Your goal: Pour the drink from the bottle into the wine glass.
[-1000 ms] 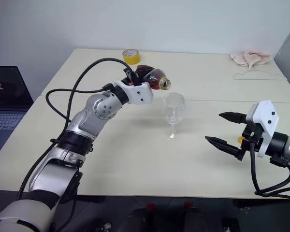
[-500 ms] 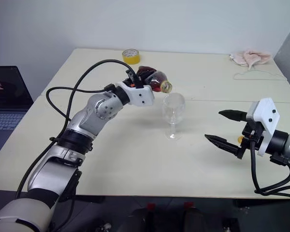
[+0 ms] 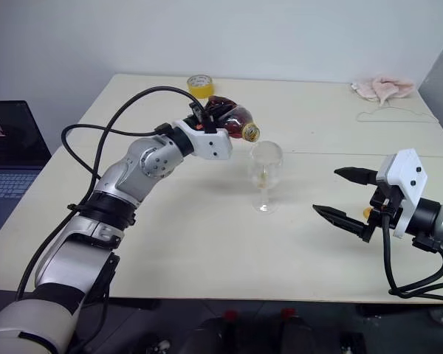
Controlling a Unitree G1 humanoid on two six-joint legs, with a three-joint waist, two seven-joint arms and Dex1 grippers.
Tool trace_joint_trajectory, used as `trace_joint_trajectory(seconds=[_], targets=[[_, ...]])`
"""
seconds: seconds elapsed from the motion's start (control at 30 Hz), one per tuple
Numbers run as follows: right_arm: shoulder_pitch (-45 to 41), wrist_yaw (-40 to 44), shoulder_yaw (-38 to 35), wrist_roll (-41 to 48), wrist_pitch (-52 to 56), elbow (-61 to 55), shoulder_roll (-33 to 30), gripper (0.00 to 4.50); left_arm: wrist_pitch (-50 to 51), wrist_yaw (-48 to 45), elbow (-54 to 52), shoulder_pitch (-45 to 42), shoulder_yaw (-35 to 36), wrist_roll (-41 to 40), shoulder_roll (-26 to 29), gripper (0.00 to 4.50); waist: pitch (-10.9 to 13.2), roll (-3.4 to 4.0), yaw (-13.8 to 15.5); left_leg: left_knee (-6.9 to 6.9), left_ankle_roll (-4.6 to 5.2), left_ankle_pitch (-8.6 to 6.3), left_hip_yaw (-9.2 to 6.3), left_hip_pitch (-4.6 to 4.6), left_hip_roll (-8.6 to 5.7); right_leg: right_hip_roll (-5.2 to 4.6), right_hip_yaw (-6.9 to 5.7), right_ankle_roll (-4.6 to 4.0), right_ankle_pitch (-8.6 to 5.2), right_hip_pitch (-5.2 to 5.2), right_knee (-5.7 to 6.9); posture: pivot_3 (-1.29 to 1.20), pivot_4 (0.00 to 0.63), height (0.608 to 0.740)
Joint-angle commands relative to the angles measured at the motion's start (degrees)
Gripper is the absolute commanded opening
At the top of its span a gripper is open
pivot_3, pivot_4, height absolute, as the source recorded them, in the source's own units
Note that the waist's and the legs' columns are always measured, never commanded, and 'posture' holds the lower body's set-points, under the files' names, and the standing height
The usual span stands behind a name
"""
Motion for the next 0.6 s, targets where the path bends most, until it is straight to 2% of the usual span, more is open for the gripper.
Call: trace_joint_trajectory(seconds=[0.03,0.6], targets=[[-0.7,-0.4,-1.9,0.6,-0.8,-1.3,0.0,4.50,-2.0,2.0,-0.3,-2.9,0.2,0.2,0.6,0.94,0.0,0.00,0.0,0.00,0.00,0.00,0.00,0.00,0.00,0.00,0.00,0.00,0.00,0.00,0.00,0.00,0.150,0.740],[-0.2,-0.7,-2.1,0.6,-0.8,-1.6,0.1,4.50,-4.7,3.4,2.4,-5.3,-0.8,1.9,1.0,0.94,0.0,0.00,-0.1,0.00,0.00,0.00,0.00,-0.01,0.00,0.00,0.00,0.00,0.00,-0.01,0.02,0.00,0.150,0.740]])
